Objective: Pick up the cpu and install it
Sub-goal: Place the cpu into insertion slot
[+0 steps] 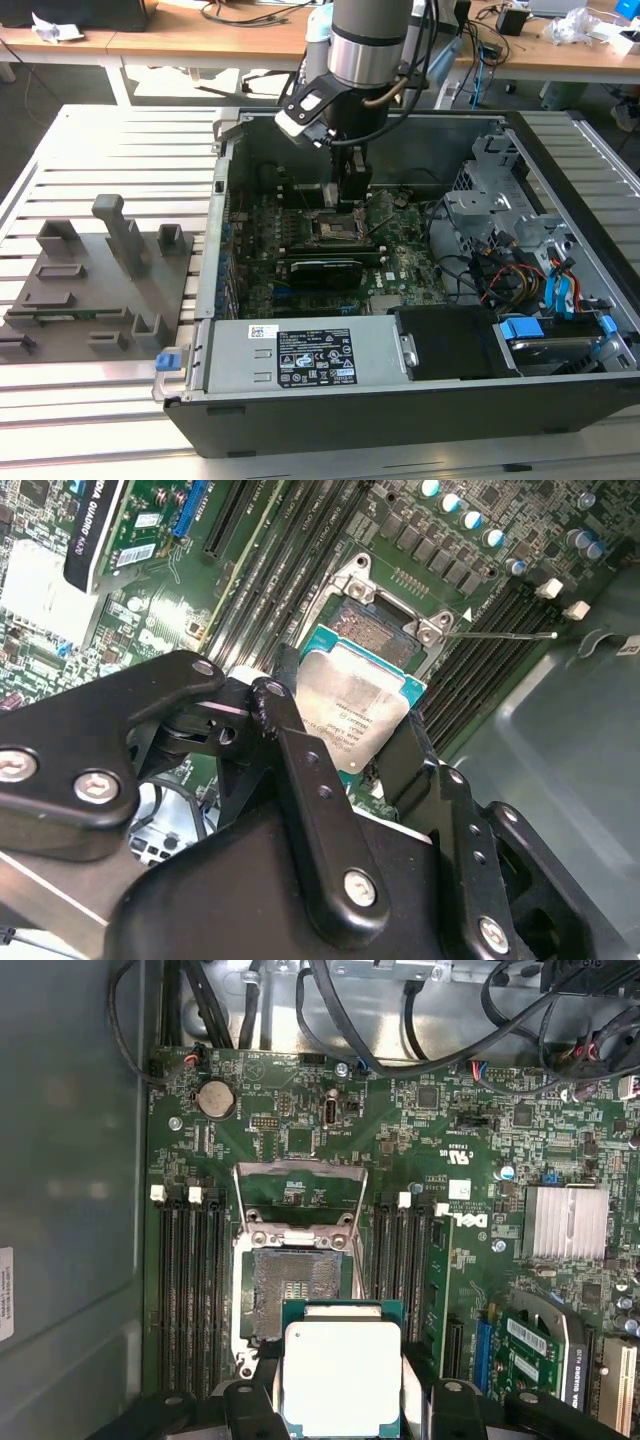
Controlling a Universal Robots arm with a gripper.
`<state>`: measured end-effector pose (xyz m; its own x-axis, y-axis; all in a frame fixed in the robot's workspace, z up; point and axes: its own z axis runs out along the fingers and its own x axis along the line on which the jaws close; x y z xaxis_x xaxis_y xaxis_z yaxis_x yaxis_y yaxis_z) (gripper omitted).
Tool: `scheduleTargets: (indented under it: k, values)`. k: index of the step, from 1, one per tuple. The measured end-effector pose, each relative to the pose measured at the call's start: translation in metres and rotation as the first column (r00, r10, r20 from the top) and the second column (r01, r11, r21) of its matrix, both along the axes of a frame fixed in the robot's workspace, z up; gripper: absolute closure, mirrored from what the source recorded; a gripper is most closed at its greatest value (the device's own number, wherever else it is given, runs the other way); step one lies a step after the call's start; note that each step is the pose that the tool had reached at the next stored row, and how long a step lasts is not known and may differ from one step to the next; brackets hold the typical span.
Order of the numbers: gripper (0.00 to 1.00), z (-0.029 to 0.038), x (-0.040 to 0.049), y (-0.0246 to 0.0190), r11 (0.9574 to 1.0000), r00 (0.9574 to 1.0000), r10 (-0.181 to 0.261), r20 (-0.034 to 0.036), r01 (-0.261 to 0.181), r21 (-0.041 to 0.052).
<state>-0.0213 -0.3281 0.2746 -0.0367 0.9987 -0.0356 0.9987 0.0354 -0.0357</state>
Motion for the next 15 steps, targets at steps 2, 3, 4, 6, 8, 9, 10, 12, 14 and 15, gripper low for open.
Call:
scheduleTargets:
  k: [2, 3, 4, 6, 8, 9, 10, 12, 14, 15]
  values:
    - [0.45, -0.0031, 0.0000, 0.0000, 1.0000, 1.0000, 0.000, 0.0000, 0.000, -0.0001]
    - [0.45, -0.0041, 0.0000, 0.0000, 1.0000, 1.0000, 0.000, 0.0000, 0.000, 0.0000]
    - [0.45, -0.0049, 0.0000, 0.0000, 1.0000, 1.0000, 0.000, -0.0001, 0.000, -0.0001]
    - [0.45, -0.0065, 0.0000, 0.0000, 1.0000, 1.0000, 0.000, 0.0000, 0.000, -0.0001]
    - [0.45, -0.0077, 0.0000, 0.0000, 1.0000, 1.0000, 0.000, 0.0000, 0.000, 0.0000]
    - [0.45, -0.0083, 0.0000, 0.0000, 1.0000, 1.0000, 0.000, 0.0000, 0.000, -0.0001]
    - [0.45, -0.0088, 0.0000, 0.0000, 1.0000, 1.0000, 0.000, 0.0000, 0.000, -0.0001]
    - [0.45, -0.0101, 0.0000, 0.0000, 1.0000, 1.0000, 0.000, 0.0000, 0.000, -0.0001]
    - [0.45, -0.0121, 0.0000, 0.0000, 1.0000, 1.0000, 0.000, -0.0001, 0.000, -0.0001]
    - [0.45, -0.0126, 0.0000, 0.0000, 1.0000, 1.0000, 0.000, 0.0000, 0.000, -0.0001]
